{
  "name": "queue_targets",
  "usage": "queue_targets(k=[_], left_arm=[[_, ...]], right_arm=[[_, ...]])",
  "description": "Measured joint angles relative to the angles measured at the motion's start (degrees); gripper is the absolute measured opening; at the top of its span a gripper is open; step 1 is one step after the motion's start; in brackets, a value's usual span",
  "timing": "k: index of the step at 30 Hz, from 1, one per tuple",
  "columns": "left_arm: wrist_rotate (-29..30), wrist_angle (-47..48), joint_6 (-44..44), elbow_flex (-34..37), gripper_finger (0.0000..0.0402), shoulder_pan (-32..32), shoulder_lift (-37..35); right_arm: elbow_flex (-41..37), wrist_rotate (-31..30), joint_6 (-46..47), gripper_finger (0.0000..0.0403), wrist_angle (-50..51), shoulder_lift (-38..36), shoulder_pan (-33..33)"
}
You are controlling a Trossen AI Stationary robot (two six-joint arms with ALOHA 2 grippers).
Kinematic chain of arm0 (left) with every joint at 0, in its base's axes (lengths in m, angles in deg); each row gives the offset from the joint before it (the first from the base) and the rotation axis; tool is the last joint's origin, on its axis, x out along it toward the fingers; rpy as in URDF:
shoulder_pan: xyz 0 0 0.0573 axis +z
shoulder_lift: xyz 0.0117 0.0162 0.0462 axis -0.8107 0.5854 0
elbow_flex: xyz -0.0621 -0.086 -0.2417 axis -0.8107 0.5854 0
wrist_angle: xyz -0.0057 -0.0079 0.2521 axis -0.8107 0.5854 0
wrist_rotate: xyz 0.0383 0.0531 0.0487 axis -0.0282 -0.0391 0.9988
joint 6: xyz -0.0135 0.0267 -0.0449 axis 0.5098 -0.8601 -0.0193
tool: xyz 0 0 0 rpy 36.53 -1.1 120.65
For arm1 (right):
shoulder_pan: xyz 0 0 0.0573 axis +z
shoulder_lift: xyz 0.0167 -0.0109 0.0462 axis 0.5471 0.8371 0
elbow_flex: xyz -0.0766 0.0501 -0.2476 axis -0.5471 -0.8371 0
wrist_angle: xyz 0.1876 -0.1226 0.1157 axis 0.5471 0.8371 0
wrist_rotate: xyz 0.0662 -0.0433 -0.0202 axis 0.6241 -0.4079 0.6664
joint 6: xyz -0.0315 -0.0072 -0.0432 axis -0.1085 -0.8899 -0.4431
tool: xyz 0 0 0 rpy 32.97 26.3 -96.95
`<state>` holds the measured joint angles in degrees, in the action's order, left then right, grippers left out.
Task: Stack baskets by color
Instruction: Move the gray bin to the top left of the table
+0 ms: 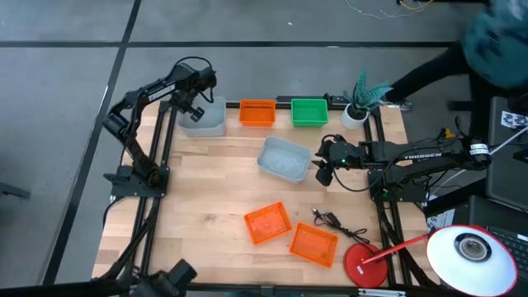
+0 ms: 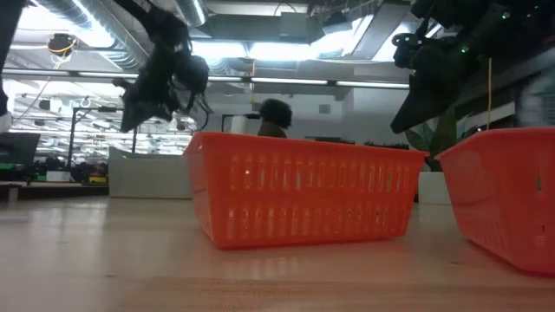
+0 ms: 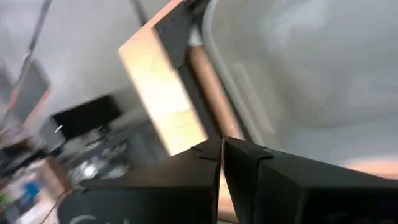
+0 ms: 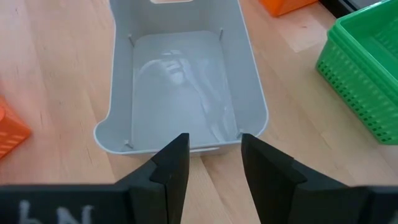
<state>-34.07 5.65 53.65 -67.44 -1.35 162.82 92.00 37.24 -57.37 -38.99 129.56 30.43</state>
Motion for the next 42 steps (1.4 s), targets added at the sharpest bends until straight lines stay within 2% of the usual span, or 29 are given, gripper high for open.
queue_targets(k=[3, 8, 10, 15, 21, 25, 28, 34, 42], left_arm=[[-4.68, -1.23, -1.35, -0.58, 0.0009, -3.17, -4.15], [-20.94, -7.84, -5.99, -0.56, 0.0009, -10.76, -9.15], [-24.51, -9.82, -7.54, -0.56, 0.0009, -14.33, -9.93], [-20.92, -9.54, -7.51, -0.54, 0.0012, -21.11, -10.21], [-19.04, -6.0, -12.63, -0.54, 0.003, -25.64, -10.21], [-18.65, -5.75, -11.37, -0.54, 0.0034, -26.45, -10.21], [-20.36, -5.72, -10.83, -0.54, 0.0032, -27.36, -10.21], [-17.57, -5.24, -10.58, -0.54, 0.0039, -28.02, -10.21], [-15.87, 3.1, -5.47, -0.5, 0.004, -28.17, -11.03]], right_arm=[[0.0, -0.05, 0.04, 0.0147, -0.01, 0.0, 0.0], [0.0, -0.09, -0.13, 0.0147, -0.98, -0.01, 0.0], [0.0, -0.09, -0.3, 0.0147, -3.03, 0.0, 0.0], [0.0, 2.16, -0.17, 0.0147, -15.21, 1.21, 0.54], [0.12, 5.6, -1.61, 0.0147, -27.77, 9.81, 2.73], [3.88, 5.71, -1.98, 0.0147, -25.29, 15.93, 2.41], [8.72, 8.67, -4.8, 0.0147, -21.63, 19.91, 2.31], [20.06, 10.37, -5.89, 0.0147, -7.94, 27.49, 2.35], [28.69, 10.05, -5.29, 0.0147, -2.75, 38.75, 2.36]])
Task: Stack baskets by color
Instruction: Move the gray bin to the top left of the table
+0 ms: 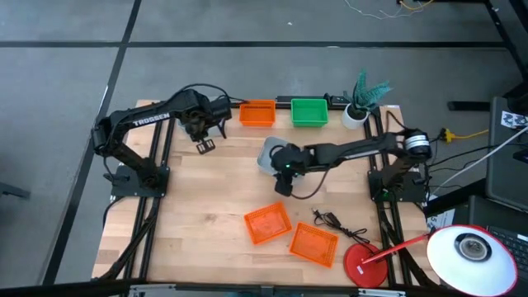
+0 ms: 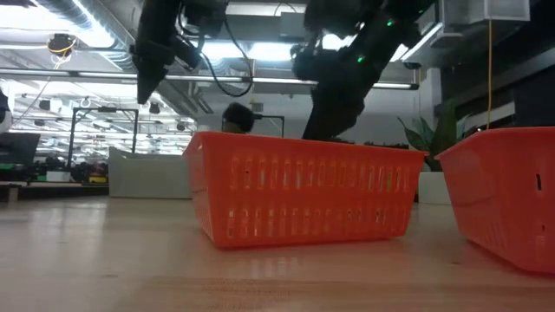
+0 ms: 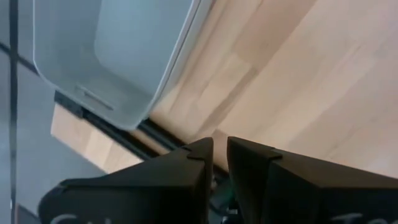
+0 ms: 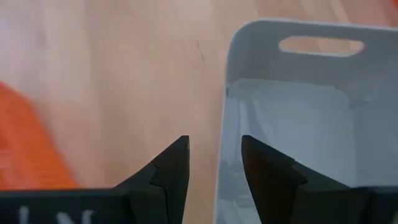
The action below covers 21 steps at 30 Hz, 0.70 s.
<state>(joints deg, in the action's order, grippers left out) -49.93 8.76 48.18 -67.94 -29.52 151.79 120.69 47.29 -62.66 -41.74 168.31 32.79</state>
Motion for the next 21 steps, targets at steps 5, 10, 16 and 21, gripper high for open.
queue_targets(k=[5, 10, 16, 21], left_arm=[[2.63, 5.37, 3.89, 0.02, 0.0039, -0.51, -0.36], [4.44, 5.54, 5.76, 0.02, 0.0039, -0.44, -3.92], [7.74, 5.63, 7.27, 0.02, 0.0039, -0.95, -9.45], [11.46, 4.45, 7.39, 0.0, 0.0039, -0.93, -13.76]], right_arm=[[3.69, -11.89, 2.44, 0.0147, 4.96, 3.19, -0.11], [6.16, -16.59, 0.89, 0.0147, 4.98, 7.15, -3.41], [12.83, -13.39, 0.76, 0.0147, 5.19, 16.78, -7.99], [26.03, 0.35, -4.87, 0.0147, -3.75, 24.35, -9.0]])
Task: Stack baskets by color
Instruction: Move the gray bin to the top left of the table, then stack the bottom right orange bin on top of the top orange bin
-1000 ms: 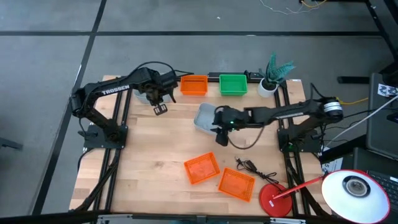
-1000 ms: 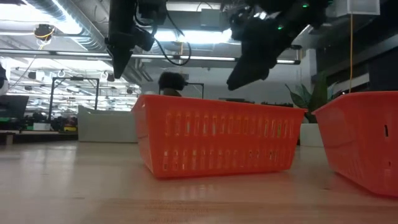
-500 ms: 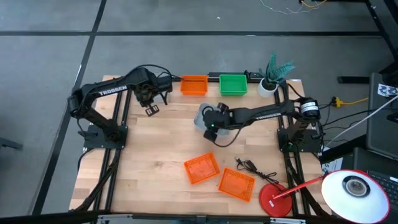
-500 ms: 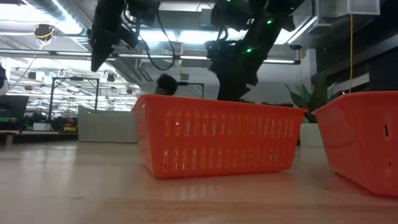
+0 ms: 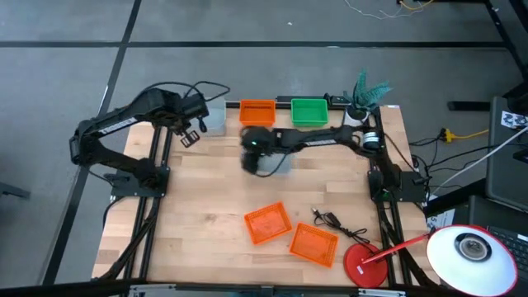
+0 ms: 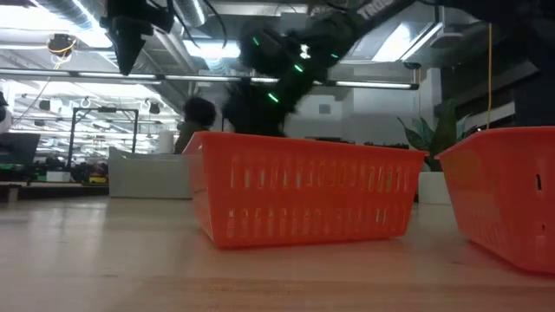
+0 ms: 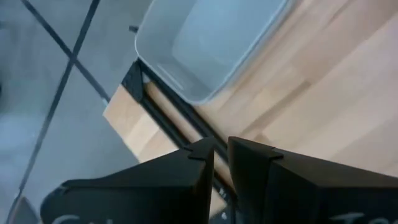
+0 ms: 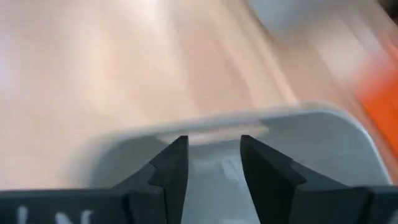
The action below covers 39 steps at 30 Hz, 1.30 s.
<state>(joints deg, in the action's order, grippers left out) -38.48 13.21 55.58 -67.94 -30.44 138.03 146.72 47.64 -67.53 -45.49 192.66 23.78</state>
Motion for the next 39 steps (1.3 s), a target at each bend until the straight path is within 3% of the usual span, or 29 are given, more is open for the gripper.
queue_targets(k=[4, 7, 12, 15, 18, 22, 27, 30, 36, 39], left_arm=[[0.19, -0.65, 1.78, 0.0, 0.0039, 0.26, -1.51], [0.35, -0.64, 2.87, -0.02, 0.0039, 0.26, -1.76], [-1.67, -7.63, -0.66, 1.05, 0.0039, 0.16, -1.71], [-8.9, -17.4, -7.15, 4.13, 0.0039, -0.3, -1.55], [-14.93, -25.0, -10.41, 7.86, 0.004, -0.32, -1.57], [-17.04, -31.06, -10.68, 13.84, 0.0053, -0.27, -1.58], [-18.19, -34.07, -10.66, 21.23, 0.0076, -0.83, -1.55], [-18.51, -36.52, -9.72, 23.37, 0.0079, -2.05, -1.55], [-17.77, -39.04, -10.19, 22.82, 0.008, -2.64, -1.58], [-17.82, -40.2, -9.77, 22.82, 0.008, -2.67, -1.58]], right_arm=[[10.76, 14.66, -5.69, 0.0147, -1.14, 3.0, 1.54], [15.02, 18.23, -9.08, 0.0147, 4.61, 2.99, 3.08], [22.3, 8.27, -9.73, 0.0147, 28.16, 1.73, 4.65], [25.17, 1.06, -7.86, 0.0147, 44.34, 1.22, 5.09], [25.32, -4.1, -5.51, 0.0147, 57.53, -0.22, 5.24], [21.87, -6.08, -0.13, 0.0147, 68.89, -3.67, 5.25], [8.1, -6.73, 5.28, 0.0147, 64.84, -12.61, 5.4], [-0.99, -0.59, 7.0, 0.0147, 56.17, -18.49, 6.31], [-13.31, 17.75, 2.96, 0.0147, 40.89, -26.96, 11.41], [-17.41, 20.29, 12.36, 0.0147, 36.62, -28.9, 16.22]])
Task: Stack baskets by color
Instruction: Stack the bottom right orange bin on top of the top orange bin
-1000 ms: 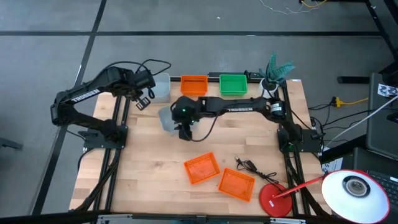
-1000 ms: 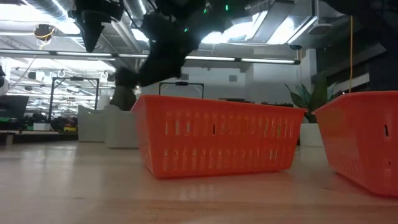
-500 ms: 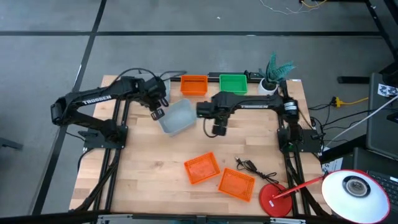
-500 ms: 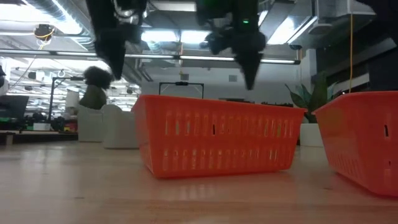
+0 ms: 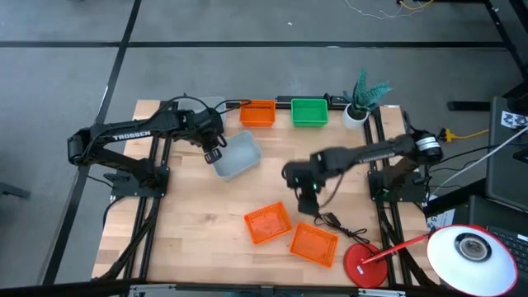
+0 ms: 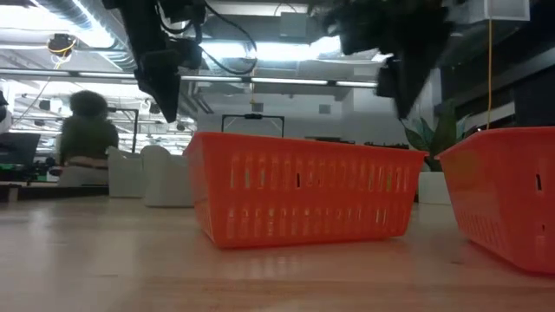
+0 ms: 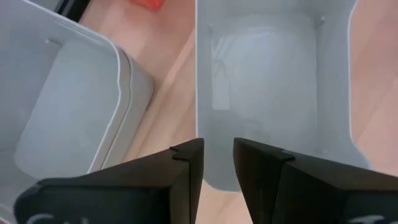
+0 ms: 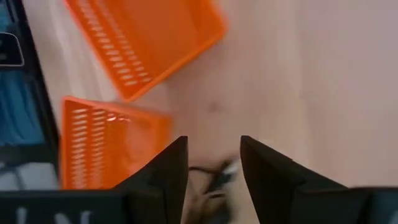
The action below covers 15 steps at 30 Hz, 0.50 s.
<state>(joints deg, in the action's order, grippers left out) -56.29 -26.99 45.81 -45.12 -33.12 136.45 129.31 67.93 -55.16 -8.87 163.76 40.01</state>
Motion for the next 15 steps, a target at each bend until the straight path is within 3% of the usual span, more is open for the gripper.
queue_targets(k=[9, 15], left_arm=[[0.21, -1.63, 0.06, 0.0, 0.008, -0.01, 0.0], [0.23, -2.12, 0.15, 0.0, 0.008, 0.03, 0.0]], right_arm=[[-3.11, -11.7, 24.13, 0.0147, -3.06, -0.23, 17.82], [-3.11, -15.93, 33.08, 0.0147, -2.7, 0.01, 23.74]])
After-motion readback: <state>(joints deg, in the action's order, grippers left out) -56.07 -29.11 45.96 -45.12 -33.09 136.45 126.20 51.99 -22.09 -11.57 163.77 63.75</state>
